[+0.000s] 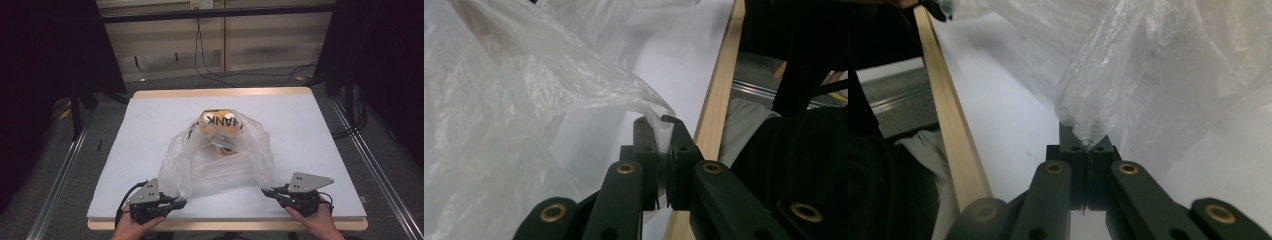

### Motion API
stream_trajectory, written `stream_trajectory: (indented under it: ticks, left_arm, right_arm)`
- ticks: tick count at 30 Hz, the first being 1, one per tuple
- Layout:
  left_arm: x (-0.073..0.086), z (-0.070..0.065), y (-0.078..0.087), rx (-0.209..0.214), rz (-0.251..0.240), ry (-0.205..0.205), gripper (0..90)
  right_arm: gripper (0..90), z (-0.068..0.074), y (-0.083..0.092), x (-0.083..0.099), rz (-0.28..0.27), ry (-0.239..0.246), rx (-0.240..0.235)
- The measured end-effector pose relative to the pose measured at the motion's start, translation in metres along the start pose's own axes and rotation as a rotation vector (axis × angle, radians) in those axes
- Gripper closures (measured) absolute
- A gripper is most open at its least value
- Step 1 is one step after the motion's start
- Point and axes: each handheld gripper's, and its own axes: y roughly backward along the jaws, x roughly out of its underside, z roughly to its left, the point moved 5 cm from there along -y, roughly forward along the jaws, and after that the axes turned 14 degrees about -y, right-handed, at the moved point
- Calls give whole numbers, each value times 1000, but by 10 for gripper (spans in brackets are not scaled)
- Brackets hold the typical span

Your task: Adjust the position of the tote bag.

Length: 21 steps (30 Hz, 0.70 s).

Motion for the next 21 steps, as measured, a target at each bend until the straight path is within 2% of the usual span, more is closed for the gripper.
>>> stream_trajectory:
  ticks: [5,6,7,10,11,13,14,15,16,18,21]
  left_arm:
    - [-11,5,7,-15,-71,7,863]
    - [-13,6,7,-18,-82,13,863]
    - [-15,8,8,-22,-78,1,862]
    - [-18,10,8,-25,-90,4,863]
    - [-19,10,9,-22,-91,-5,863]
    - [-20,8,9,-21,-107,5,863]
    - [-21,9,11,-27,-97,-2,863]
    - [-22,9,12,-25,-115,5,862]
    - [-24,9,13,-33,-126,20,863]
    - [-26,13,16,-49,-122,16,863]
    - [-33,16,17,-64,-133,23,863]
  right_arm:
    - [895,-1,4,-6,-33,-28,-11]
    - [895,-1,5,-8,-43,-46,-30]
    - [895,-1,5,-9,-49,-54,-39]
    - [895,5,7,-16,-71,-36,-58]
    - [895,6,8,-18,-79,-36,-64]
    - [895,7,8,-20,-80,-33,-68]
    - [895,7,8,-21,-84,-35,-72]
    - [895,6,9,-21,-87,-40,-74]
    - [895,5,8,-22,-91,-39,-69]
    - [896,4,8,-25,-83,-24,-59]
    - [896,1,11,-37,-114,-29,-58]
